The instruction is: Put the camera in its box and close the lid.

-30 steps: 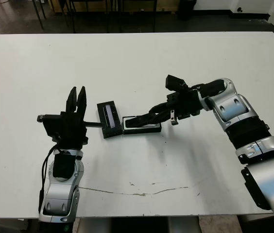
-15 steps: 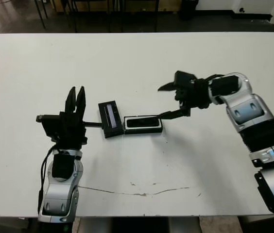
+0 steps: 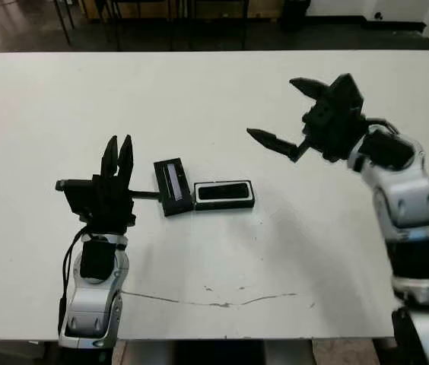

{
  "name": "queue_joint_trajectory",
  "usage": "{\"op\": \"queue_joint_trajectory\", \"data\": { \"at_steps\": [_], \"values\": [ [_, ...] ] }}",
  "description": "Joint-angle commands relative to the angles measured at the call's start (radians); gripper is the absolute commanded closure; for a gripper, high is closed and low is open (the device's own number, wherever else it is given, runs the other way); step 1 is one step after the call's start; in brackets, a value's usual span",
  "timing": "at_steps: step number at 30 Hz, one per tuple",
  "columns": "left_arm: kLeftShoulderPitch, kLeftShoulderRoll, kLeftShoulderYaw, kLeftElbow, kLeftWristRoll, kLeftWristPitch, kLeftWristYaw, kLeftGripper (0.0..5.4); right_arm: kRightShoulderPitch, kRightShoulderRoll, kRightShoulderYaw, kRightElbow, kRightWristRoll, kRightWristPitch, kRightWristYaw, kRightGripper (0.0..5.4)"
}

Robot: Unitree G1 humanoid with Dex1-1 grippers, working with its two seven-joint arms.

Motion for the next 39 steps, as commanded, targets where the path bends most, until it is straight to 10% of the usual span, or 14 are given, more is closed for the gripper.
{"op": "queue_joint_trajectory", "data": {
  "at_steps": [1,16,39],
  "values": [
    [0.009,0.012,0.003,0.014,-0.002,0.009,-0.006,5.40,0.060,-0.031,0.063,-0.023,-0.067,-0.085,-0.008,2.05],
    [0.017,0.010,-0.004,0.002,0.004,0.017,-0.005,5.40,0.083,-0.063,0.216,0.003,-0.270,-0.157,-0.007,5.39],
    [-0.001,0.010,-0.002,0.013,0.005,0.018,-0.002,5.40,0.076,-0.142,0.251,0.068,-0.339,-0.177,0.133,5.39]
  ]
}}
